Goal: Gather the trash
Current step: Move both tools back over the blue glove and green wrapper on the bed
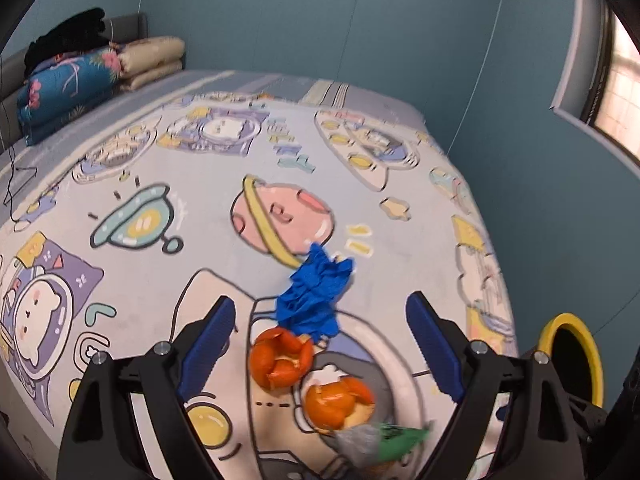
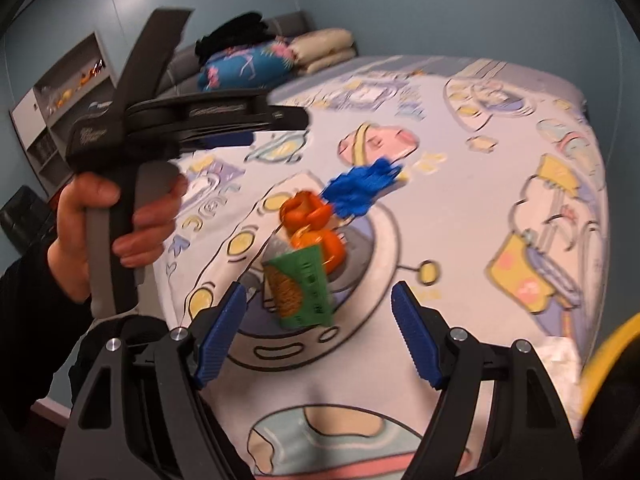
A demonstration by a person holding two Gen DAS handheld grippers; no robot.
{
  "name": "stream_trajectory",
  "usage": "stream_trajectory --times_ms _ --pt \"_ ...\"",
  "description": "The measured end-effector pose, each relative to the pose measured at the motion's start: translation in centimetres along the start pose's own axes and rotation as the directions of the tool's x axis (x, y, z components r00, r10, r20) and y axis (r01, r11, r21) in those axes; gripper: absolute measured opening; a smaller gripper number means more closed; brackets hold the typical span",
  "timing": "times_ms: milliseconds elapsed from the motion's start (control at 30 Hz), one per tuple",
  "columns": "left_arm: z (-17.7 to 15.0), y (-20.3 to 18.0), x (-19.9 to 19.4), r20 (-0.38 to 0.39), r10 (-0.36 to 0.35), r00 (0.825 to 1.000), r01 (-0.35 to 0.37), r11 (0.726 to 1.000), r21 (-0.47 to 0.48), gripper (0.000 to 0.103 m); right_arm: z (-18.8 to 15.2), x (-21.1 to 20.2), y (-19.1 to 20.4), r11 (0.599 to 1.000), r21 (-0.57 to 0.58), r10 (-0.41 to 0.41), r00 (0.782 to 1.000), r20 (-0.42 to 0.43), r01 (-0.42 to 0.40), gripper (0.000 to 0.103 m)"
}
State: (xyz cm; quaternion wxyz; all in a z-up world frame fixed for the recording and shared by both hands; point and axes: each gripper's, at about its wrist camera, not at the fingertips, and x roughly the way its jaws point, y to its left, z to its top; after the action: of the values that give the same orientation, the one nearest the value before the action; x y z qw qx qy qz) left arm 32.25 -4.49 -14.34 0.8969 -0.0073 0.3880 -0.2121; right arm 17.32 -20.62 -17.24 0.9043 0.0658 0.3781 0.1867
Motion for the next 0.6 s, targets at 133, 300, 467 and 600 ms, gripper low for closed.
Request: stream_trajectory --times_ms 133,300,467,600 --pt "-0.4 0.7 2.6 -0.056 0.003 0.998 -0.002 1.000 0.011 0.084 0.0 2.3 0.6 1.000 -0.014 -0.006 0.999 -0.035 0.005 0.071" --pt "-0.5 0.6 5.5 -0.114 0.017 0.993 -0.010 0.998 0.058 0.084 -0.1 4.5 1.4 0.999 -0.038 -0.013 0.997 -0.070 0.011 0.071" --pt "-0.1 0.0 8.2 -0.174 0.030 0.984 -0.010 0.993 0.115 0.084 -0.3 5.7 1.3 0.999 -0.031 -0.023 0.996 -0.091 0.020 0.070" --pt "0.1 -0.6 10.6 -0.229 0.048 0.972 -0.013 0.988 0.152 0.084 -0.3 6.9 0.8 0.999 -0.014 -0.035 0.992 -0.118 0.034 0.064"
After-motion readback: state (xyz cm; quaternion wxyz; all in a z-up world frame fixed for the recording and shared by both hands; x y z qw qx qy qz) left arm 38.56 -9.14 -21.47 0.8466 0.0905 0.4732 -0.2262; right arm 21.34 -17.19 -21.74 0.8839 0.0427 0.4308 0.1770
